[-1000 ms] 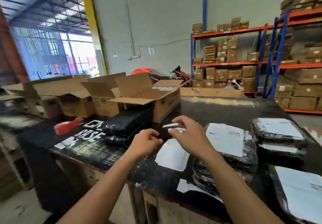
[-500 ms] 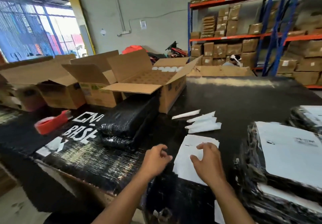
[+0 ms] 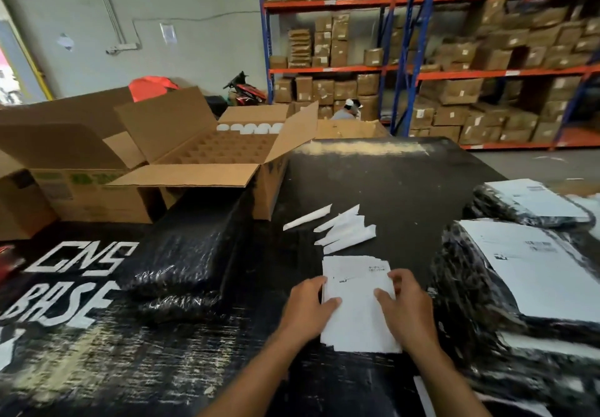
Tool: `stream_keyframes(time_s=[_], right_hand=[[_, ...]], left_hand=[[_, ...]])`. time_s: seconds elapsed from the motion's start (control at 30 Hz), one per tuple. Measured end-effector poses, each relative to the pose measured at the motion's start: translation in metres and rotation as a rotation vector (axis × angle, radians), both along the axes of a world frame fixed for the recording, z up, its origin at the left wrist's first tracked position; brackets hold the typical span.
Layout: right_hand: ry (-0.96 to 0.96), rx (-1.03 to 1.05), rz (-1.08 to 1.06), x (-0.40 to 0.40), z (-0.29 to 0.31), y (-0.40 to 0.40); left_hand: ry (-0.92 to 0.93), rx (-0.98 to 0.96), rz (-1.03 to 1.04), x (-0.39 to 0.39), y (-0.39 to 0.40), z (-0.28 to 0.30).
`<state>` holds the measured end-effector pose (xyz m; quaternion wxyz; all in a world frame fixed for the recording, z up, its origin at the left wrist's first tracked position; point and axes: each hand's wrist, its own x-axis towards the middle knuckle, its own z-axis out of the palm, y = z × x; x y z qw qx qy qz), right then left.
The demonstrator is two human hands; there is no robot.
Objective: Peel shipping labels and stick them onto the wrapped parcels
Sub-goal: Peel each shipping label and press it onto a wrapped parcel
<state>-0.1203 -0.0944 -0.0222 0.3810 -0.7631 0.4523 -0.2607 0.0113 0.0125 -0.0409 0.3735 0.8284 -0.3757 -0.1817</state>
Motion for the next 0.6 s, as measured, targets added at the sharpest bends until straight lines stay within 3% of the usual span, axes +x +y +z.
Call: stream_keyframes(time_s=[0.13,0.27,0.47,0.6], right_hand=[[-0.139,-0.025,-0.006,0.0,0.01,0.012],[-0.31,-0.037,0.023,-0.002,0.029,0.022],[-0.513,0.014,0.147,-0.005,0.079,0.031],[-0.475,-0.025,0.221,-0.009,0.104,0.035]], left_hand=[[0.003,0.008,-0.056,0.008,0.001,-0.001],[0.038,-0.128,-0.051,0.016,0.004,0.028],[0.577,-0.464,-0.021,0.027,0.003,0.106],[0.658,-0.58,-0.08,0.04,0.002,0.147]])
